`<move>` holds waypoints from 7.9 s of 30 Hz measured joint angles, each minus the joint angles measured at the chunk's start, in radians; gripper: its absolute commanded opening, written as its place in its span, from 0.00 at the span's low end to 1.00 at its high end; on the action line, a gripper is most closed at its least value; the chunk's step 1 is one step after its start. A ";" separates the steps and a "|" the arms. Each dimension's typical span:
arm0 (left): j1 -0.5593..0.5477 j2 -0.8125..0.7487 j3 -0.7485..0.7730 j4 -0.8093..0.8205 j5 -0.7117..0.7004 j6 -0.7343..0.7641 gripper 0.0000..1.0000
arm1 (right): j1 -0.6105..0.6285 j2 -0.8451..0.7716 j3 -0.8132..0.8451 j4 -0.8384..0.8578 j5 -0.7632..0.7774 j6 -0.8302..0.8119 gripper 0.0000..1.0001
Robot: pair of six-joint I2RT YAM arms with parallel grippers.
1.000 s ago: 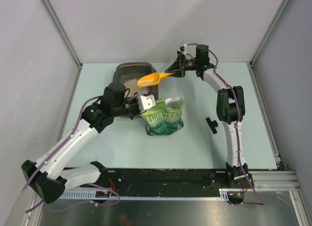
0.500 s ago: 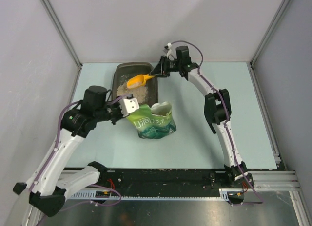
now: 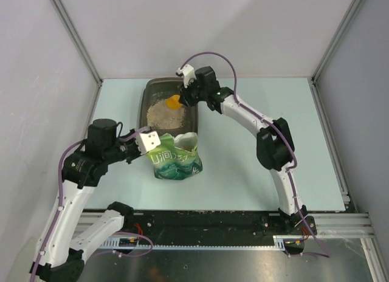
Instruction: Fill the litter box with clean litter
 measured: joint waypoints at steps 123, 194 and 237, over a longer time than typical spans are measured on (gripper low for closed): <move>0.098 0.079 -0.073 0.364 0.171 -0.271 0.00 | -0.385 -0.315 -0.389 -0.321 -1.054 0.756 0.00; 0.104 -0.141 -0.178 0.241 0.204 -0.198 0.00 | -0.072 0.117 0.253 -0.018 0.225 0.335 0.00; 0.093 0.093 -0.081 0.301 0.479 -0.307 0.00 | -0.129 -0.458 0.234 -1.084 -0.541 -0.383 0.00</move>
